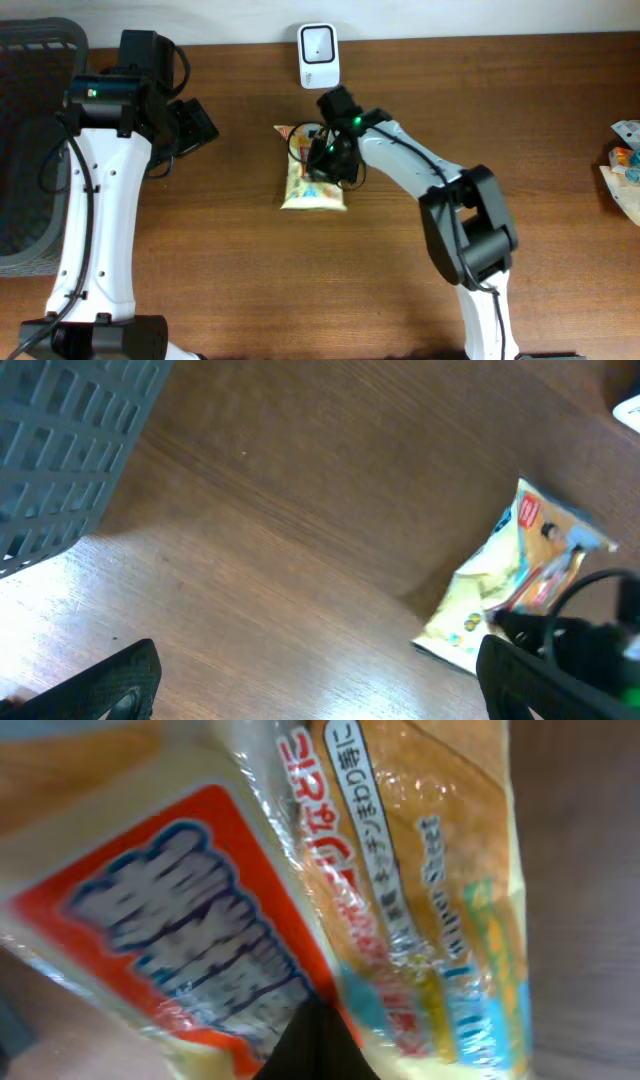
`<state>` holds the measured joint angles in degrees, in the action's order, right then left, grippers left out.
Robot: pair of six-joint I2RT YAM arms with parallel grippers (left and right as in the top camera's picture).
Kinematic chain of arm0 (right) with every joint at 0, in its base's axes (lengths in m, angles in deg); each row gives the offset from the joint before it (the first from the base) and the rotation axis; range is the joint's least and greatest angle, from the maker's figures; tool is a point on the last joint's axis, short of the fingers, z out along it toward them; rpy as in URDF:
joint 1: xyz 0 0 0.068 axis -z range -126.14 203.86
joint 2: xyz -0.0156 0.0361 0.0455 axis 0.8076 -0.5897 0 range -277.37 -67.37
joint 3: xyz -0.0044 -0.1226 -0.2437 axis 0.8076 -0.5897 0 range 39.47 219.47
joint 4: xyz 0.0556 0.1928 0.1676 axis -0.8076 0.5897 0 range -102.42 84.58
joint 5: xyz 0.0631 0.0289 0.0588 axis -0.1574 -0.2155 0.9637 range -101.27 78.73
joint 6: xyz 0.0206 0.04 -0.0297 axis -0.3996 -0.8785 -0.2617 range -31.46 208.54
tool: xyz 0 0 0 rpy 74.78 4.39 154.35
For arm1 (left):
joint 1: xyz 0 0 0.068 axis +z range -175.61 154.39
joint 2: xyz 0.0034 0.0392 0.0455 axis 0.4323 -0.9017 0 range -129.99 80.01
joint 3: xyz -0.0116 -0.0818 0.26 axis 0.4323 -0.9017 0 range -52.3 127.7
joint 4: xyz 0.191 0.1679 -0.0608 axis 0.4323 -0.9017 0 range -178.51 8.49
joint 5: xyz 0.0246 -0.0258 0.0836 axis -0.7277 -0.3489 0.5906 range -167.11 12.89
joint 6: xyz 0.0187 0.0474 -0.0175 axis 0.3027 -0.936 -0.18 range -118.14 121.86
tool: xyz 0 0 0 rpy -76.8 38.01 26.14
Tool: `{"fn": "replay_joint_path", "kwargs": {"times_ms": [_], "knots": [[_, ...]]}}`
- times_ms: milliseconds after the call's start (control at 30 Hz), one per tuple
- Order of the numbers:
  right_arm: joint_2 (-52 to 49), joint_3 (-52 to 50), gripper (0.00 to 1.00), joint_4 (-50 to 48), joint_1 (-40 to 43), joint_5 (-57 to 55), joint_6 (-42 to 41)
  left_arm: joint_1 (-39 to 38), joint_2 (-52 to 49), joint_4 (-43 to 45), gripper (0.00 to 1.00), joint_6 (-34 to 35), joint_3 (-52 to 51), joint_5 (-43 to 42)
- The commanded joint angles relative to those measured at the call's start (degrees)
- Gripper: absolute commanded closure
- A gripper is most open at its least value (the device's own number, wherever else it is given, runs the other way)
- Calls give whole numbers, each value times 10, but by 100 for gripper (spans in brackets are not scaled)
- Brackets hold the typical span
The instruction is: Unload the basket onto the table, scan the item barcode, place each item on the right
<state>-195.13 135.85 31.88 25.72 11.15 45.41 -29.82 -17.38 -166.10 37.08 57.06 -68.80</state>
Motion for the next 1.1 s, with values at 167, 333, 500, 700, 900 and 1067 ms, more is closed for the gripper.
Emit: {"fn": "replay_joint_path", "kwargs": {"times_ms": [167,333,500,700,900,1067], "knots": [[43,12,96,78,50,-33,100,0,3,-1,1,6,1,0],[54,77,96,174,98,-89,158,0,3,-1,1,6,1,0],[54,104,96,135,98,36,153,0,3,-1,1,6,1,0],[37,99,96,36,27,-34,117,0,3,-1,1,6,1,0],[-18,99,96,17,-26,-165,66,0,3,-1,1,6,1,0],[-77,99,96,15,-37,-170,62,0,3,-1,1,6,1,0]]}}
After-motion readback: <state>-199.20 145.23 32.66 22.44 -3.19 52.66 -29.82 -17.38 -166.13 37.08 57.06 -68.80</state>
